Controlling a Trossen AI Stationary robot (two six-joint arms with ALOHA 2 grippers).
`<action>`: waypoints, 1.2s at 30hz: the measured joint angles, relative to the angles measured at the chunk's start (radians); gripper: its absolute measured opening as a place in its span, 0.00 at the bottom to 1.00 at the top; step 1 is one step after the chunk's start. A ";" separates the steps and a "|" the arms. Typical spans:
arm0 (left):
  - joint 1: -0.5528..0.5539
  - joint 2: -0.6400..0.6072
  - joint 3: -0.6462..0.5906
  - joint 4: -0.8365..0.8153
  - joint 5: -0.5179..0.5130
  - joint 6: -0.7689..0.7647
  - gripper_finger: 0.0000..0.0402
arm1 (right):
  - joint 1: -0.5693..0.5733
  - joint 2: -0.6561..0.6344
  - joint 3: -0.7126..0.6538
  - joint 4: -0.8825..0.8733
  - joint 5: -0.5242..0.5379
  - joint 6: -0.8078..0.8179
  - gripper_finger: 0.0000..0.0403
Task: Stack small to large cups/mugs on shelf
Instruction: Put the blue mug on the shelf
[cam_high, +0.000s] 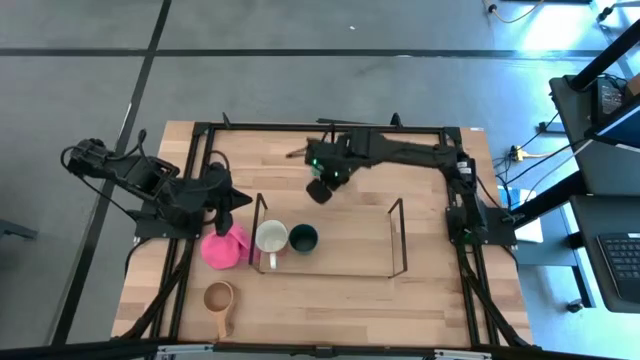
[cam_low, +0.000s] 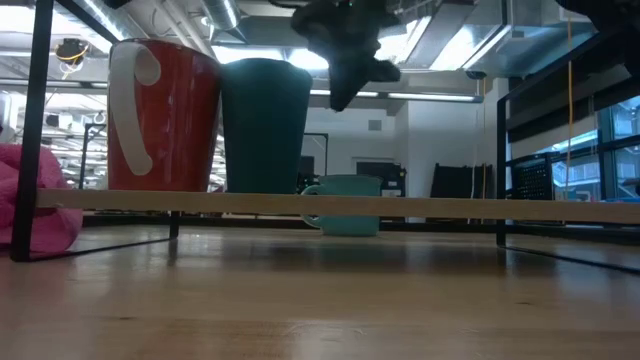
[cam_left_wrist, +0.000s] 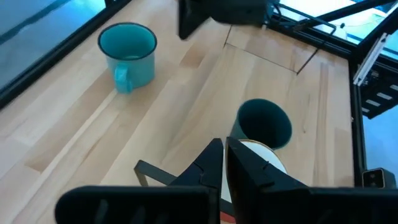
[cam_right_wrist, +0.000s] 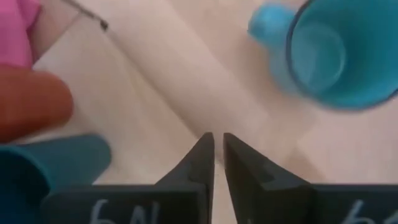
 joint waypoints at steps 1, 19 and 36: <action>0.015 0.000 0.000 0.000 0.013 0.000 0.03 | -0.021 -0.001 0.000 0.011 0.001 -0.028 0.09; 0.238 -0.032 0.000 -0.001 0.065 0.029 0.03 | -0.351 -0.004 -0.067 -0.062 -0.052 -0.216 0.46; 0.529 -0.032 0.000 -0.001 0.209 0.152 0.03 | -0.394 -0.004 -0.232 0.075 -0.138 -0.154 0.46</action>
